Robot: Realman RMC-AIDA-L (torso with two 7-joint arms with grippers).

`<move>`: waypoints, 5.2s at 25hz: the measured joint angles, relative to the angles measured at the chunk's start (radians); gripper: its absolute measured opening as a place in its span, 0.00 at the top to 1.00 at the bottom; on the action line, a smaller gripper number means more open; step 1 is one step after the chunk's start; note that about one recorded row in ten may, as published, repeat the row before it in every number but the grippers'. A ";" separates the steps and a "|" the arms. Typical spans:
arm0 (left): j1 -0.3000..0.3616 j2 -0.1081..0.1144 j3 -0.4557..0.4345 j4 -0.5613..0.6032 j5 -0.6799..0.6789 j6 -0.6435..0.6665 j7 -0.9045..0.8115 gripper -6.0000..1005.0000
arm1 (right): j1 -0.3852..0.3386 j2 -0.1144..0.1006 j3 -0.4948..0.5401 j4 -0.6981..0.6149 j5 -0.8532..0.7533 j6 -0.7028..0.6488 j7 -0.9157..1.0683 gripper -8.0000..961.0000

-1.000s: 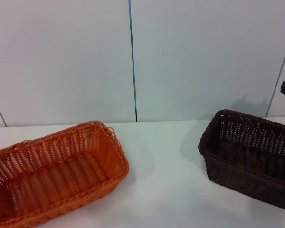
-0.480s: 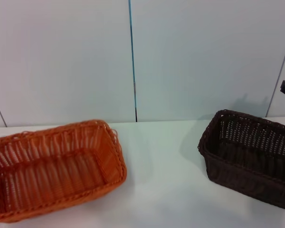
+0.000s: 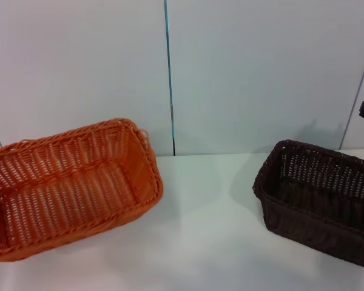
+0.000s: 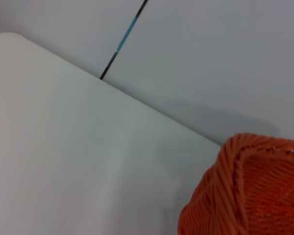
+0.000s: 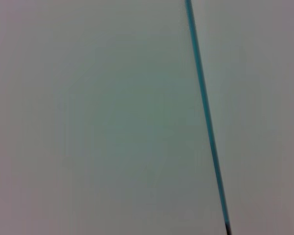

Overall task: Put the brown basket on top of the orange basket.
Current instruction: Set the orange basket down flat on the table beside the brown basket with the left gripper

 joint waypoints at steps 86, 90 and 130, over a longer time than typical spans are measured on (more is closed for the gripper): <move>0.001 -0.131 0.391 -0.298 -0.130 -0.244 -0.152 0.87 | -0.043 -0.008 0.022 0.007 -0.009 -0.001 -0.003 0.26; 0.003 -0.130 0.391 -0.269 -0.133 -0.215 -0.146 0.87 | -0.042 -0.008 0.024 0.007 -0.009 -0.001 -0.003 0.26; 0.000 -0.123 0.377 -0.164 -0.069 -0.048 -0.120 0.80 | -0.044 -0.006 0.023 0.003 -0.020 -0.003 -0.003 0.27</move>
